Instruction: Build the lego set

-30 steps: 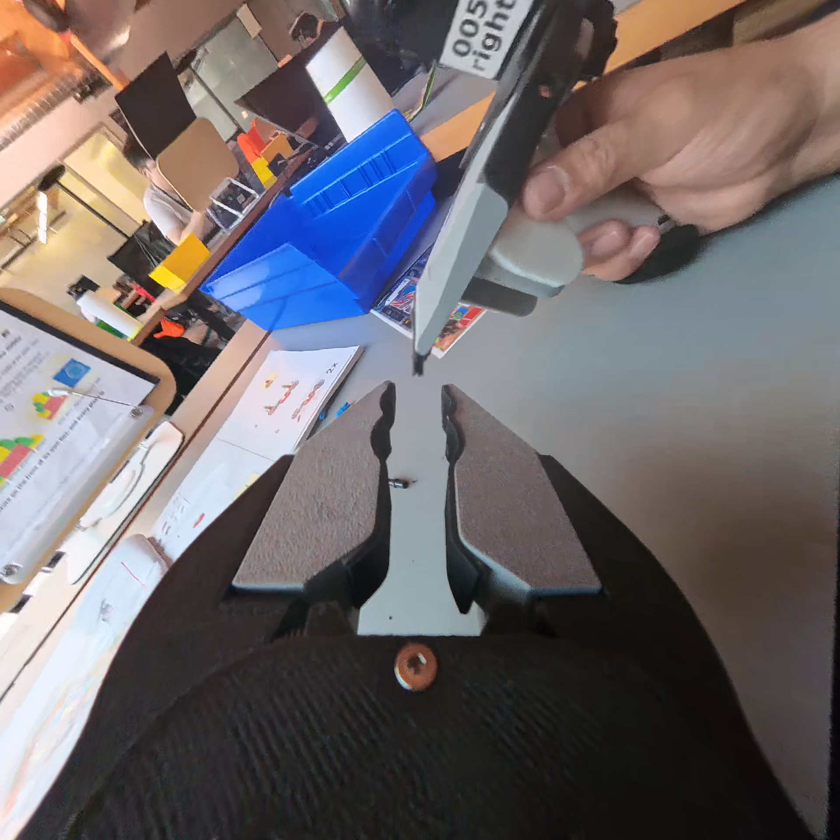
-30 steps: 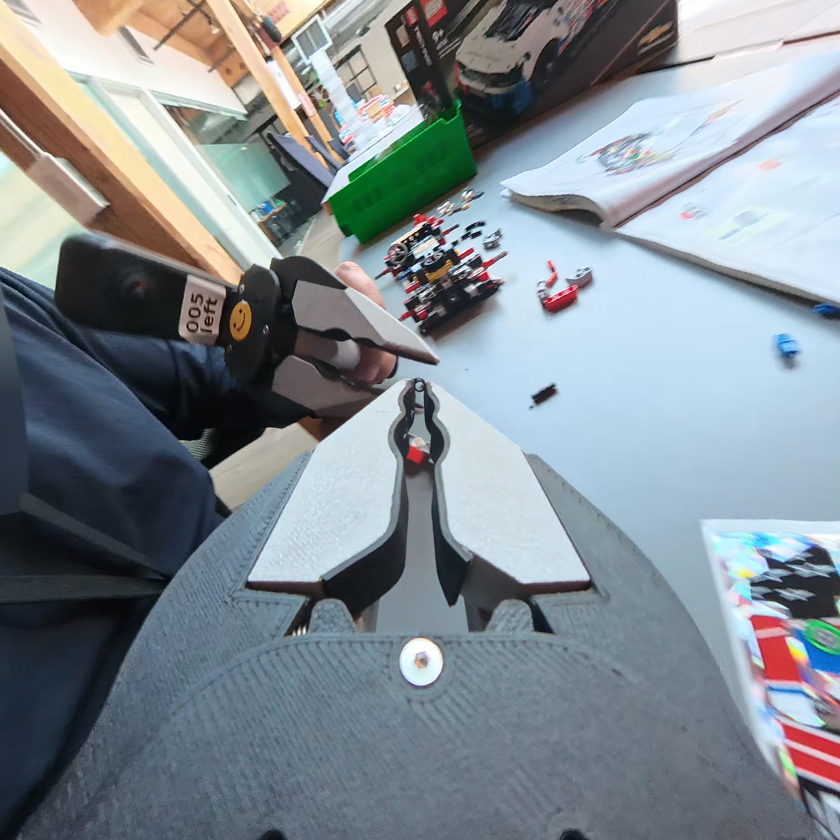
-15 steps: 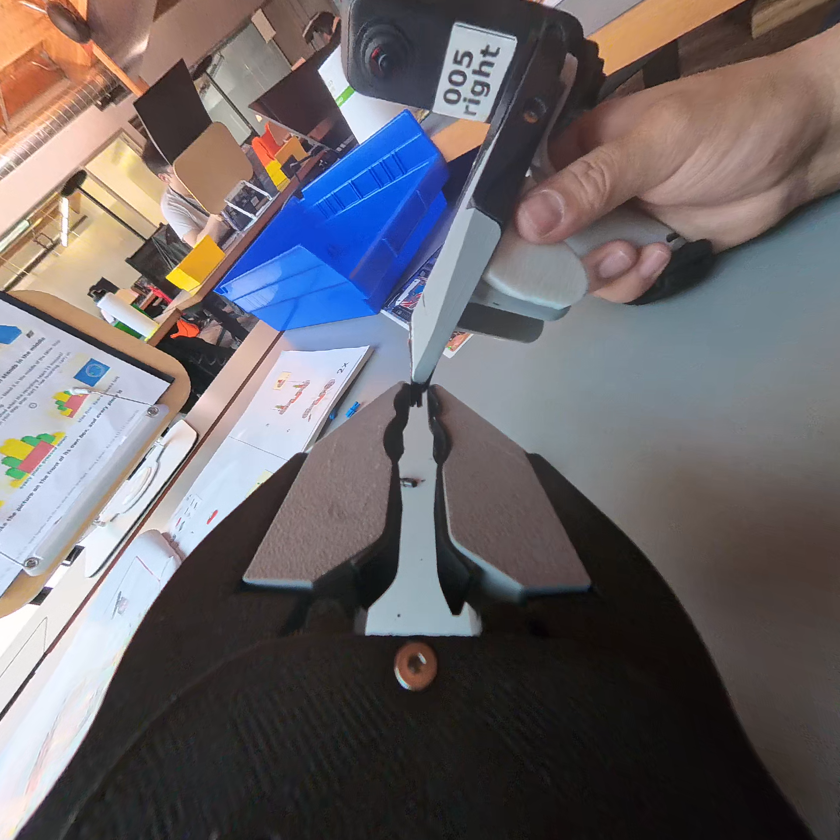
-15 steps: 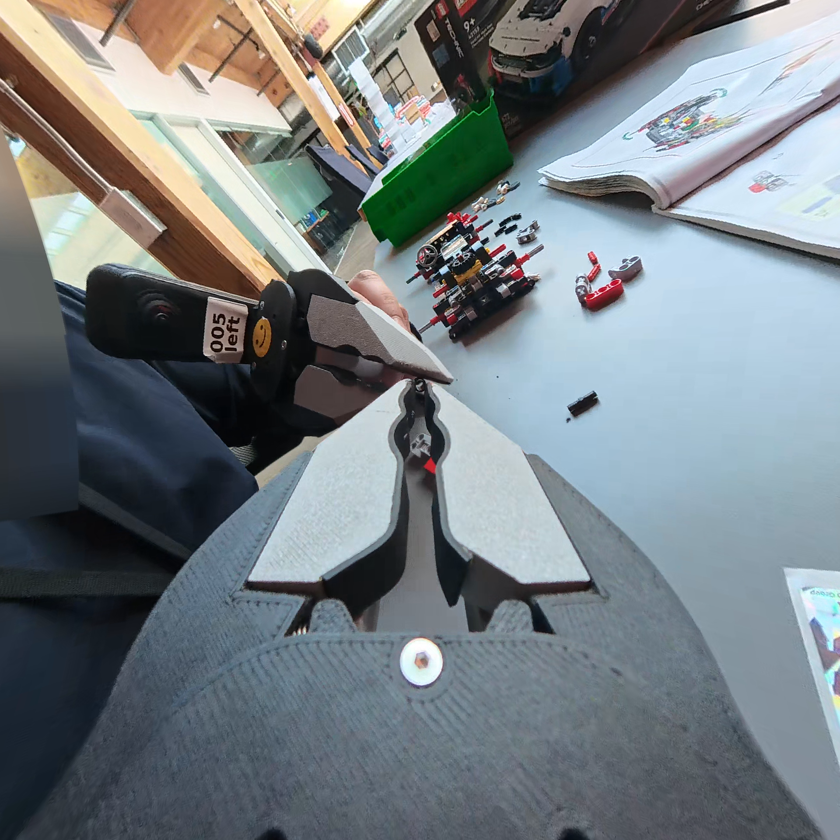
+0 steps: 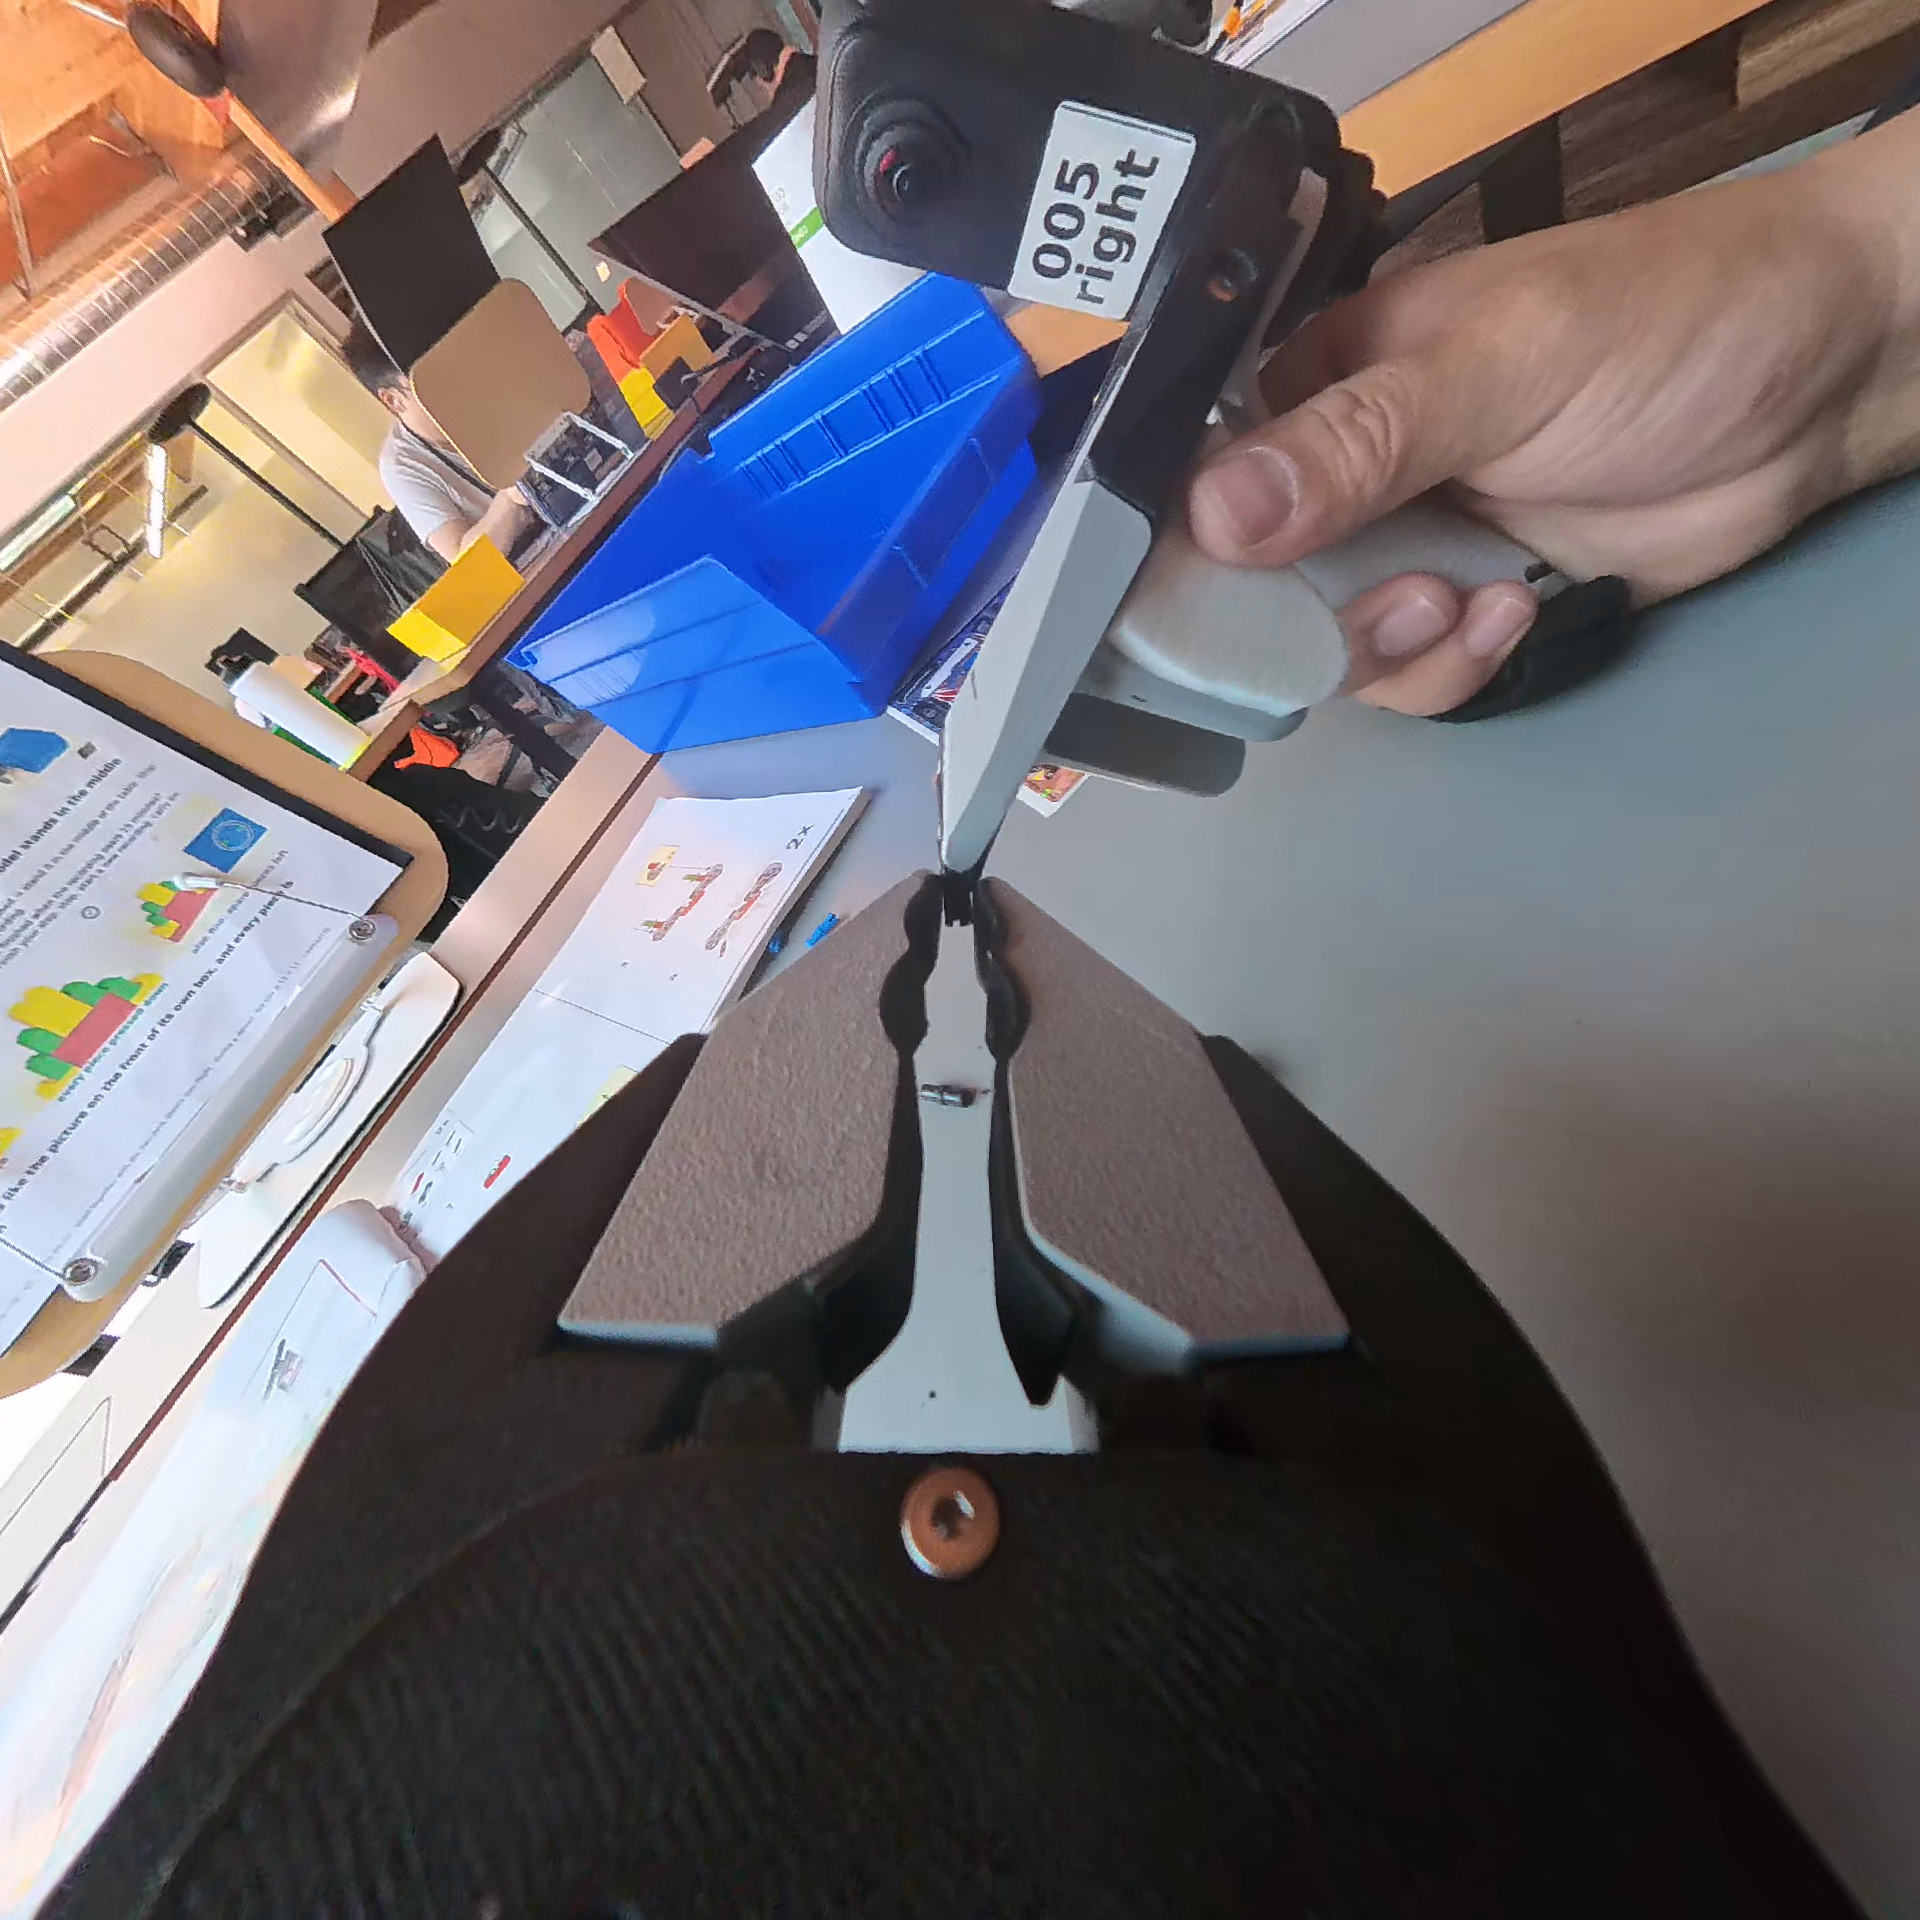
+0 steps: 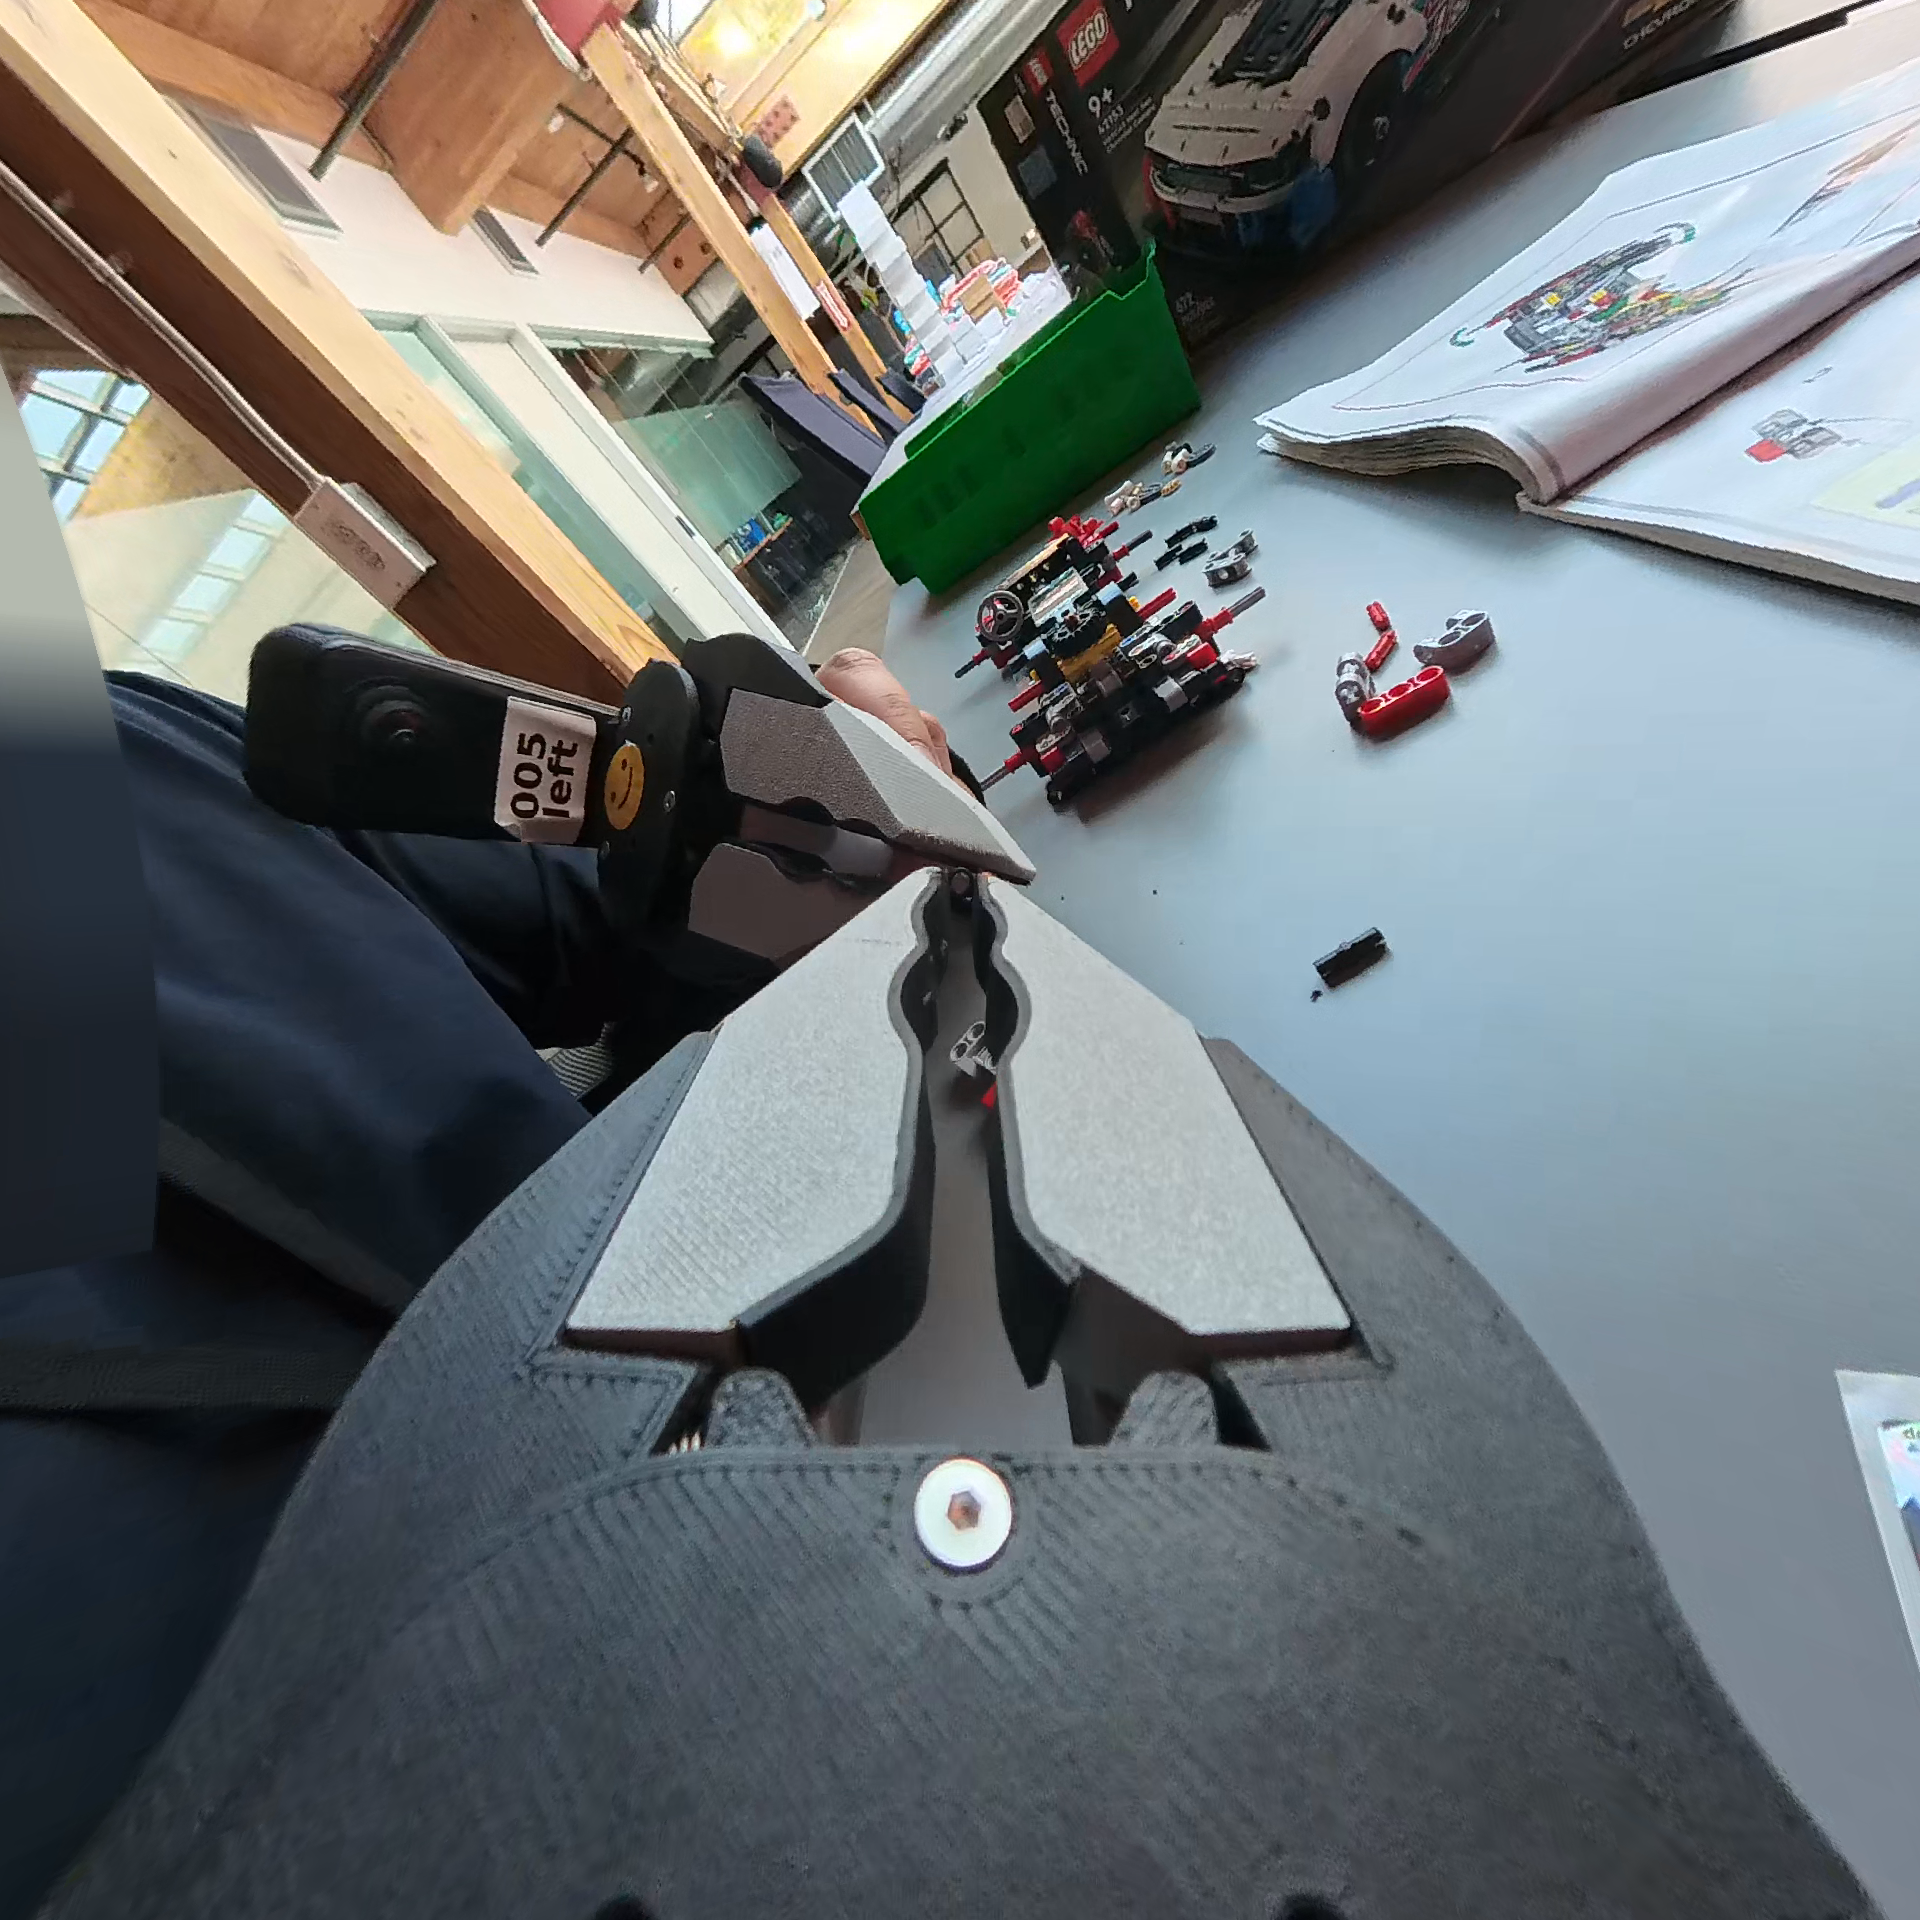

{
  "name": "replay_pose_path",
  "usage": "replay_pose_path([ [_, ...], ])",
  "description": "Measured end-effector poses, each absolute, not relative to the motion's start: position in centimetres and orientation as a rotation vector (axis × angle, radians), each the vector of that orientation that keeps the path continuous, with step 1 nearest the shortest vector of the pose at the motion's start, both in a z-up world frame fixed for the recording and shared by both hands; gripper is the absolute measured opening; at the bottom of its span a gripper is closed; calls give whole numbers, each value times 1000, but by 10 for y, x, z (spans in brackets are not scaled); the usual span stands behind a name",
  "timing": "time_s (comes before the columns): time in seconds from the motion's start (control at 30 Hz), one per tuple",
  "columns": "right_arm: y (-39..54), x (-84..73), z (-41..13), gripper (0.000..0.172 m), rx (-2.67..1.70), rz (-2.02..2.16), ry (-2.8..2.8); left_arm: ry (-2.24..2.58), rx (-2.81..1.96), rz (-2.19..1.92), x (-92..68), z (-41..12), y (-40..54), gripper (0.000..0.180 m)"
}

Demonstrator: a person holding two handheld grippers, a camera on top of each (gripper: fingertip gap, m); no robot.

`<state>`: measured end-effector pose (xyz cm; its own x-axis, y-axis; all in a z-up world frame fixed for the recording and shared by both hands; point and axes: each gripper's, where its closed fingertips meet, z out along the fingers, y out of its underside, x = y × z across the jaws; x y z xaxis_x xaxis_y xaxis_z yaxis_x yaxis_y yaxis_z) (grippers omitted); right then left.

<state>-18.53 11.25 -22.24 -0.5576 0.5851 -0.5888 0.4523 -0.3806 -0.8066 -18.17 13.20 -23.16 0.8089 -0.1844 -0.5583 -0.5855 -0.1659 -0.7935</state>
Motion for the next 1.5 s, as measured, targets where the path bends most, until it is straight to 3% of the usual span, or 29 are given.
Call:
replay_pose_path([
  [1.5, 115, -183, -217, 0, -1398, 2125, -1636, 633, -1676, 502, -183, -226, 130, 2],
])
